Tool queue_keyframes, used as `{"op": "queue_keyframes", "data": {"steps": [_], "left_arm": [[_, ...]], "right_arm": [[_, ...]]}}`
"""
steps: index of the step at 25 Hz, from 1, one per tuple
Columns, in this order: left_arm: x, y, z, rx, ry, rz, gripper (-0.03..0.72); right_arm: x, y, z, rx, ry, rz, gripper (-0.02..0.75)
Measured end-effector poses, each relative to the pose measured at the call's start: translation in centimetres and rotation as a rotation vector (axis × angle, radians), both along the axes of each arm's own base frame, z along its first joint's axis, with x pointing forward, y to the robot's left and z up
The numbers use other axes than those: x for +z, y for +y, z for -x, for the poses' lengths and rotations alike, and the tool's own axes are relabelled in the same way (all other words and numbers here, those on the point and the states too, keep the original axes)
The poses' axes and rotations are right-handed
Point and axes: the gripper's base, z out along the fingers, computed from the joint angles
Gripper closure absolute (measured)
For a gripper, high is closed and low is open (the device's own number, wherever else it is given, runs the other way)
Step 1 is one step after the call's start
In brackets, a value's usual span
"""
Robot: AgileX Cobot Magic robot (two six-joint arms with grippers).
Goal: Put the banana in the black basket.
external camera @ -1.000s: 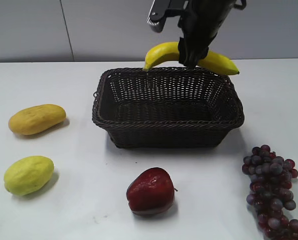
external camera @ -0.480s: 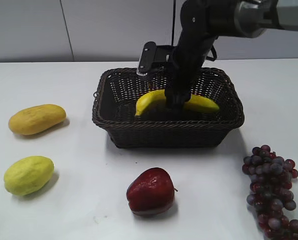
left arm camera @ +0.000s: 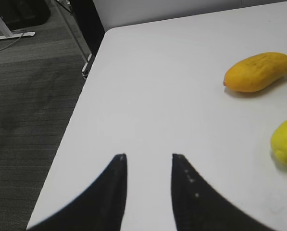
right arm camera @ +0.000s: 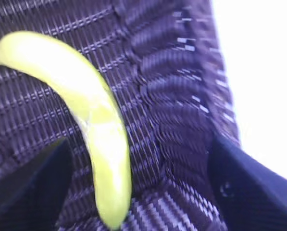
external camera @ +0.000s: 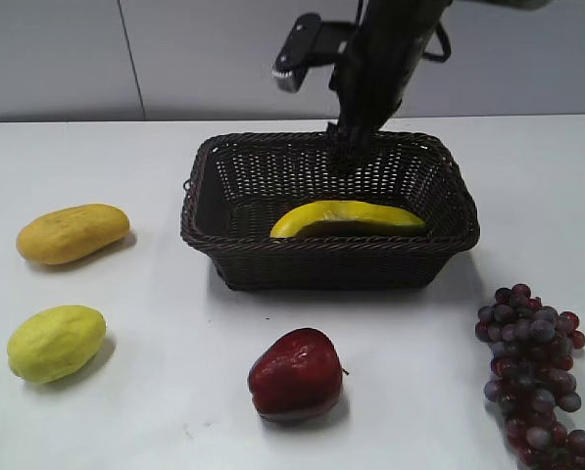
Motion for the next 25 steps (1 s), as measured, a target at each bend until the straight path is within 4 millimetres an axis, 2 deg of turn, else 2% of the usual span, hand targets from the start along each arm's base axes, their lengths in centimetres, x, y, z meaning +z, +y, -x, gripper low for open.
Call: {"op": "queue_keyframes", "data": {"steps": [2,5,11,14,16,19,25], "left_arm": [[0.0,0.0,0.0,0.0,0.0,0.0,0.456],[0.0,0.0,0.0,0.0,0.0,0.0,0.456],[0.0,0.0,0.0,0.0,0.0,0.0,0.456],[0.0,0.0,0.0,0.0,0.0,0.0,0.456],[0.0,0.0,0.0,0.0,0.0,0.0,0.456],[0.0,0.0,0.0,0.0,0.0,0.0,0.456],[0.0,0.0,0.0,0.0,0.0,0.0,0.456]], "right_arm": [[1.9,-1.2,-0.7,-0.081,0.007,-0.033,0.069],[3.4,-4.6,-2.3,-0.255,0.014,-0.079,0.077],[3.2,-13.9,-4.2,-0.671,0.129,-0.126,0.099],[2.3,-17.8,-4.5,-0.896,0.18,-0.167,0.104],[1.6,-19.6,-4.0,-0.978,0.212,-0.158,0.111],[0.2,-20.4,-2.4,-1.016,0.274,-0.112,0.12],[-1.5,-20.6,2.6,-1.043,0.407,-0.031,0.134]]}}
